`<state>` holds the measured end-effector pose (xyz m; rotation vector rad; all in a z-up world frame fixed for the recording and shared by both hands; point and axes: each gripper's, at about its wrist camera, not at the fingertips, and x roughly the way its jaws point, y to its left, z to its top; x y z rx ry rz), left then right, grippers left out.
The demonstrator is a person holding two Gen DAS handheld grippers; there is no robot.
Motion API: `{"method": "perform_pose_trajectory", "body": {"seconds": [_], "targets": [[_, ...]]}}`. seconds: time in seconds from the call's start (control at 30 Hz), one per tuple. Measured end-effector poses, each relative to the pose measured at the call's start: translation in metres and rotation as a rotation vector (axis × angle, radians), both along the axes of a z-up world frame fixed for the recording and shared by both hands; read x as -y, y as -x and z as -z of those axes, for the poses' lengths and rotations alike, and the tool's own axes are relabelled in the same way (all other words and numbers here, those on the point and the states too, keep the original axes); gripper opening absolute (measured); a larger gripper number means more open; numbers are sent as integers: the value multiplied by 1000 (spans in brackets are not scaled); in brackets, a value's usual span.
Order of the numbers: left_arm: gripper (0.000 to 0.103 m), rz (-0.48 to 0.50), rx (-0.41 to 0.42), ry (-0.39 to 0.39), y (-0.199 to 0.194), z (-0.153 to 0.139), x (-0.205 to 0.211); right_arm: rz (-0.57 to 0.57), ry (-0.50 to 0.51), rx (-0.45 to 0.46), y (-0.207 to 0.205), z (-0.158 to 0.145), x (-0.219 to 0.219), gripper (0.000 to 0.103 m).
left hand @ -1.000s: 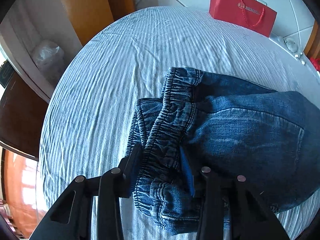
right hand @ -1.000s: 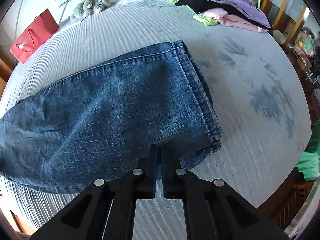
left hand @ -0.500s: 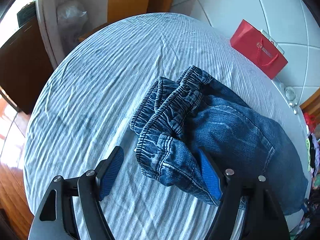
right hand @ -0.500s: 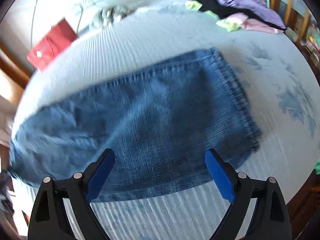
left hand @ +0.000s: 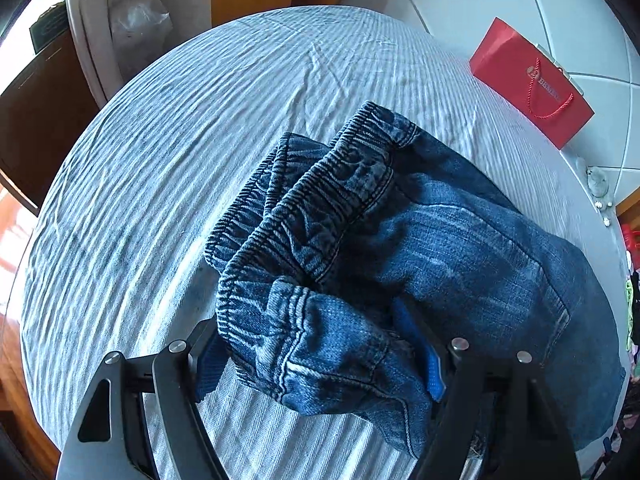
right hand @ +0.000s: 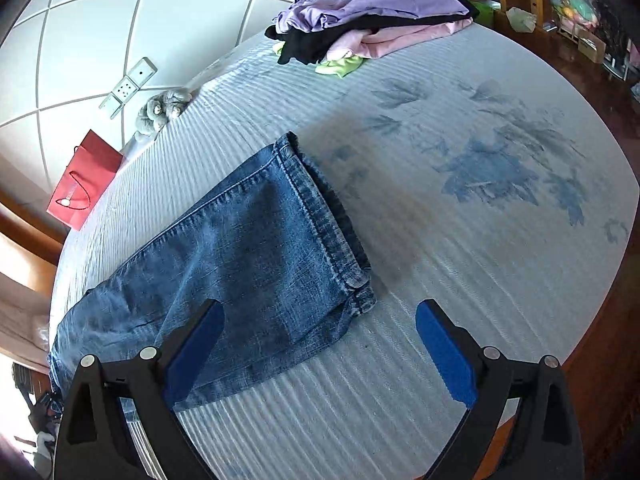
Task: Fold clothes
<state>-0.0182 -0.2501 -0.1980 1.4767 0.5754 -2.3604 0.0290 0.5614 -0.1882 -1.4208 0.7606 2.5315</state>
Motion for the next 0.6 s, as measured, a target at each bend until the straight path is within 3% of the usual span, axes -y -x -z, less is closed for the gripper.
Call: {"method": "perform_pose_trajectory", "body": {"seconds": [0.07, 0.13, 0.3, 0.4, 0.6], "targets": [[75, 3, 0, -2, 0, 0, 0, 4, -4, 1, 5, 4, 0, 95], [75, 7, -1, 10, 1, 0, -2, 3, 3, 12, 14, 8, 3, 76], [73, 6, -3, 23, 3, -1, -6, -2, -63, 17, 29, 9, 12, 62], [60, 14, -7, 22, 5, -3, -12, 6, -92, 23, 32, 10, 11, 36], [51, 17, -16, 10, 7, -4, -13, -36, -112, 14, 34, 9, 14, 24]]}}
